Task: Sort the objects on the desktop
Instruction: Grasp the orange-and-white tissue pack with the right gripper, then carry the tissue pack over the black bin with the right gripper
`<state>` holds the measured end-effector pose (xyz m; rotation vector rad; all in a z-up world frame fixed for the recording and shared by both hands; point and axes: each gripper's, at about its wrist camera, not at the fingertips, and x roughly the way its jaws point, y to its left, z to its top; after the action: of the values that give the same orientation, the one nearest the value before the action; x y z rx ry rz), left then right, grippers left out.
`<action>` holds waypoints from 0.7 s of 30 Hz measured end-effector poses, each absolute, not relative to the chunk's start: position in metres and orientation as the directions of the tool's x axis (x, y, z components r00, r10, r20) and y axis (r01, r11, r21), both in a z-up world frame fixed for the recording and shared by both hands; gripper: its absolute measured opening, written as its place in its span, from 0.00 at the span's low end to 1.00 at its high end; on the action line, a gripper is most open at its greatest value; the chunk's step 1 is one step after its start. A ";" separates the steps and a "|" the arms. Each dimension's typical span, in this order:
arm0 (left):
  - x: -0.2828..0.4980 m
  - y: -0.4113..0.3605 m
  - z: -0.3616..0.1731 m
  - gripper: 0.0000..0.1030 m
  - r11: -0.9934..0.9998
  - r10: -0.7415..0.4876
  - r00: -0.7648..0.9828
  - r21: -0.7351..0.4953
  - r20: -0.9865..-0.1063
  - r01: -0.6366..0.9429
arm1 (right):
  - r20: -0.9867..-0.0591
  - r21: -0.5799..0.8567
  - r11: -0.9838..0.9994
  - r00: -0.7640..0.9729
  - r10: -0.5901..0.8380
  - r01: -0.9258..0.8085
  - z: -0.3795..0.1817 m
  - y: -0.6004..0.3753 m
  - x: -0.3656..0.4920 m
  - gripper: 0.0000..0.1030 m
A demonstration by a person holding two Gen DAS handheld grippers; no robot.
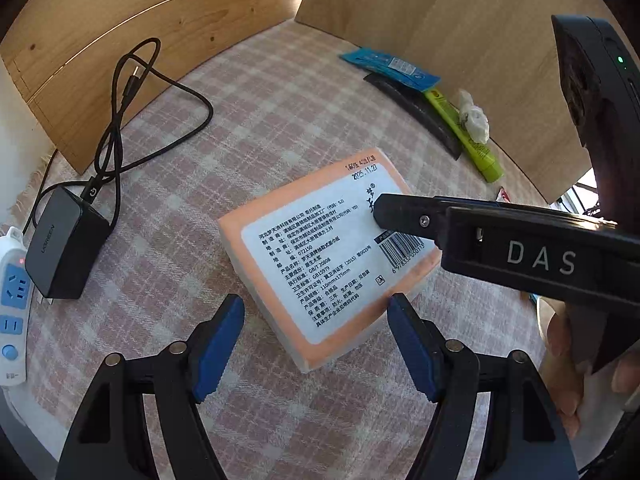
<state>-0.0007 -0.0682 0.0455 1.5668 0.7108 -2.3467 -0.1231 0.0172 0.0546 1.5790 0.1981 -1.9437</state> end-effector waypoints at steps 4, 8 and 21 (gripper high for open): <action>-0.005 -0.066 0.043 0.69 -0.856 0.099 -0.403 -0.285 -0.910 0.432 | -0.913 0.334 -0.788 -0.031 -0.407 0.517 0.050 0.016 -0.122 0.52; -0.006 -0.065 0.045 0.69 -0.860 0.096 -0.408 -0.282 -0.908 0.425 | -0.908 0.355 -0.784 -0.012 -0.419 0.509 0.047 0.012 -0.117 0.54; -0.027 0.000 0.102 0.69 -0.925 0.127 -0.471 -0.276 -0.873 0.261 | -0.896 0.334 -0.835 -0.129 -0.425 0.437 0.093 0.077 -0.103 0.54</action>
<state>-0.0268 -0.0005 0.1017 1.5706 0.5799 -2.5637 -0.1026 0.0771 0.0935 1.5875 0.0134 -2.0073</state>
